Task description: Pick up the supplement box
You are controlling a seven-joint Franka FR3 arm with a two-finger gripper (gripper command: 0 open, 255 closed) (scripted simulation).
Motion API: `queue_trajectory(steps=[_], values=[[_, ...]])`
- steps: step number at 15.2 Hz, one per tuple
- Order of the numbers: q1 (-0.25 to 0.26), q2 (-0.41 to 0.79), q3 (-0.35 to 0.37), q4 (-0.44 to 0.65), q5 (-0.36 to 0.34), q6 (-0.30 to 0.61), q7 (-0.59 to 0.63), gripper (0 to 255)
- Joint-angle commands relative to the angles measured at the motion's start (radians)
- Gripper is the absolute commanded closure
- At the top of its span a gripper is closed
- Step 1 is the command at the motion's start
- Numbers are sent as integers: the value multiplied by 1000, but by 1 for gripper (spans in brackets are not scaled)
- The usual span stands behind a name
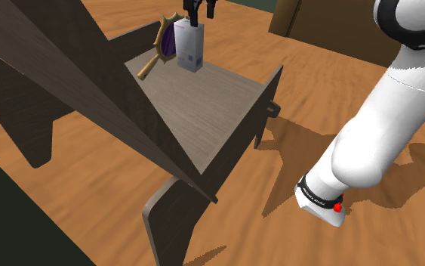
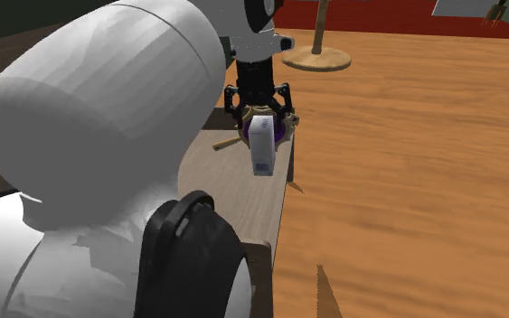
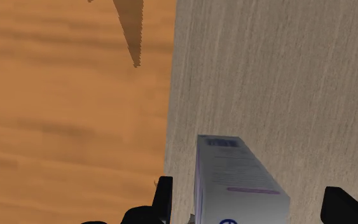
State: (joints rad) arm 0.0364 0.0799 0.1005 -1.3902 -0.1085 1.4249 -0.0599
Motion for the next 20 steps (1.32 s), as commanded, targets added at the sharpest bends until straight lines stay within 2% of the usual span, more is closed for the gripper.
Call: queue_trajectory(steps=[1,8,10,11,20], values=[[10,107,7,161,-12,-52,4,0],[5,61,4,0,-5,63,11,0],[5,58,4,-12,-4,72,12,0],[3,57,3,-15,-4,74,10,255],[5,58,4,-12,-4,72,12,255]])
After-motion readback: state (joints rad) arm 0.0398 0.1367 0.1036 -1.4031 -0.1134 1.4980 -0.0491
